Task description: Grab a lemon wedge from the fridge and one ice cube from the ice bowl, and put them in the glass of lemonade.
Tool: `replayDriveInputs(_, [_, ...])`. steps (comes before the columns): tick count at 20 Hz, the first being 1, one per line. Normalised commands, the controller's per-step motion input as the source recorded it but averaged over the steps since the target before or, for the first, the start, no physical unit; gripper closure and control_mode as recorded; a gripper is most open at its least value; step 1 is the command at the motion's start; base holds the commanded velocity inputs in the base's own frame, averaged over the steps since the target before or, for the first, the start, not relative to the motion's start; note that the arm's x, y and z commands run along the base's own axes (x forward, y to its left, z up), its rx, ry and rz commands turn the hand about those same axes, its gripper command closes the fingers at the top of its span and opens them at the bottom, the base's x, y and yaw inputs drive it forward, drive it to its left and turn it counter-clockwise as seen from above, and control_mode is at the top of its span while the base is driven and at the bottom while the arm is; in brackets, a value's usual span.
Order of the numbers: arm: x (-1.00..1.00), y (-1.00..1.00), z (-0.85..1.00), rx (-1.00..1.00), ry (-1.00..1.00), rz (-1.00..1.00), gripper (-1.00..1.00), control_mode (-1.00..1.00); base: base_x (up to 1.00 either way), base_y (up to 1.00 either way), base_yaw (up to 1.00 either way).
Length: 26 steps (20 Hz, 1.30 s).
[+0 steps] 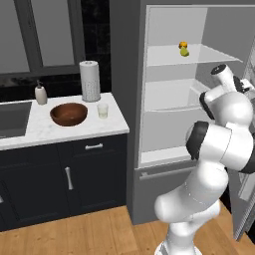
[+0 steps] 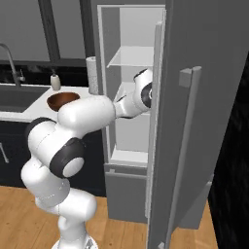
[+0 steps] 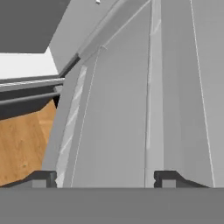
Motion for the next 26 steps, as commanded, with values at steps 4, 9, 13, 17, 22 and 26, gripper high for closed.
replayDriveInputs(4, [-0.92,-1.00,-0.10,0.00,0.00,-0.11,-1.00,-1.00,0.00,0.00,0.00])
replayDriveInputs(9, [-0.66,0.04,0.11,0.01,-0.09,0.01,-1.00,-1.00,0.00,0.00,0.00])
replayDriveInputs(13, [-0.57,1.00,0.03,0.05,-0.33,0.03,-1.00,-1.00,0.00,0.00,0.00])
replayDriveInputs(17, [-0.79,1.00,-0.03,0.23,-0.41,0.00,-1.00,-1.00,0.00,0.00,0.00])
replayDriveInputs(22, [-0.79,1.00,-0.03,0.27,-0.37,0.00,-1.00,-1.00,0.00,0.00,0.00])
replayDriveInputs(26, [-0.77,1.00,0.00,0.25,-0.15,0.01,-1.00,-1.00,0.00,0.00,0.00])
